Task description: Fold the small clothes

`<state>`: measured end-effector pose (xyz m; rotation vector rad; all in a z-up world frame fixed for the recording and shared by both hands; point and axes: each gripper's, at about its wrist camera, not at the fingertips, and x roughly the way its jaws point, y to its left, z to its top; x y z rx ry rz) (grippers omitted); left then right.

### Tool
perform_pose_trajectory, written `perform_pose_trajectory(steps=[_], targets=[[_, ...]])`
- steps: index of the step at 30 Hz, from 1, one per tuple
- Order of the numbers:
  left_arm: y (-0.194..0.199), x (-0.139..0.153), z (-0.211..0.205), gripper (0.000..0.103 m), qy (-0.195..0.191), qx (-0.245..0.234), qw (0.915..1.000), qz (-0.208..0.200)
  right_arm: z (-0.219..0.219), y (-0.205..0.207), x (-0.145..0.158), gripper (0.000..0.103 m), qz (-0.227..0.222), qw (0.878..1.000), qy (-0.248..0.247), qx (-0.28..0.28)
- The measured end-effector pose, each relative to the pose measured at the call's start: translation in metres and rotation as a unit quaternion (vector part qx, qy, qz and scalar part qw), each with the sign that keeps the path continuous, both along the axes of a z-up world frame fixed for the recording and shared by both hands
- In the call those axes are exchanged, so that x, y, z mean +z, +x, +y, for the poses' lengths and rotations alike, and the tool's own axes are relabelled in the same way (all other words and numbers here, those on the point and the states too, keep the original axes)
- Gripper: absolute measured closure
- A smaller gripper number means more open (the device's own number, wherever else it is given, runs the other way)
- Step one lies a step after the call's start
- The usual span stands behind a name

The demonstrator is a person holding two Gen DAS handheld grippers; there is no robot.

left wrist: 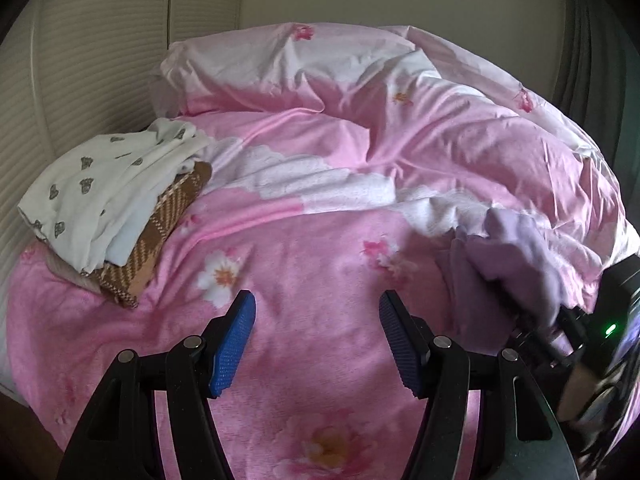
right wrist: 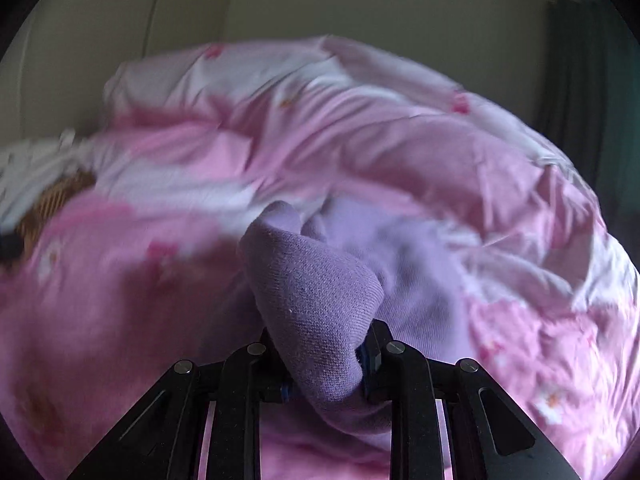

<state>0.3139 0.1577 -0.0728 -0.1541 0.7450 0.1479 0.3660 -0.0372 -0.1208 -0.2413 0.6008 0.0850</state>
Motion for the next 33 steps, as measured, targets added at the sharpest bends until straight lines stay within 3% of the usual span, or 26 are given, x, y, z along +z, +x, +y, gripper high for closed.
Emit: perform_pose_trajectory(steps=[6,10,15,20,26,33], targets=[[-0.001,-0.004,0.004,0.040,-0.008,-0.005,0.9999,0.004,0.022,-0.012,-0.028,0.074,0.033,0.998,-0.039,0.023],[-0.003,0.001,0.002,0.040,-0.010,-0.012,0.9999,0.000,0.025,-0.017,-0.026,0.071,0.032,0.997,-0.057,0.033],[-0.008,0.012,0.002,0.039,-0.011,-0.014,0.9998,-0.008,0.007,-0.029,-0.002,0.045,0.032,0.997,0.026,0.066],[-0.010,0.022,-0.010,0.038,-0.011,-0.028,0.9995,-0.013,-0.013,-0.063,0.019,0.044,0.001,0.991,0.085,0.101],[-0.002,0.027,-0.058,0.038,-0.017,-0.087,0.9960,-0.014,-0.073,-0.082,0.041,0.044,-0.011,0.983,0.166,0.071],[0.021,0.020,-0.126,0.039,-0.033,-0.163,0.9861,-0.004,-0.133,-0.067,0.052,0.044,0.007,0.981,0.189,0.036]])
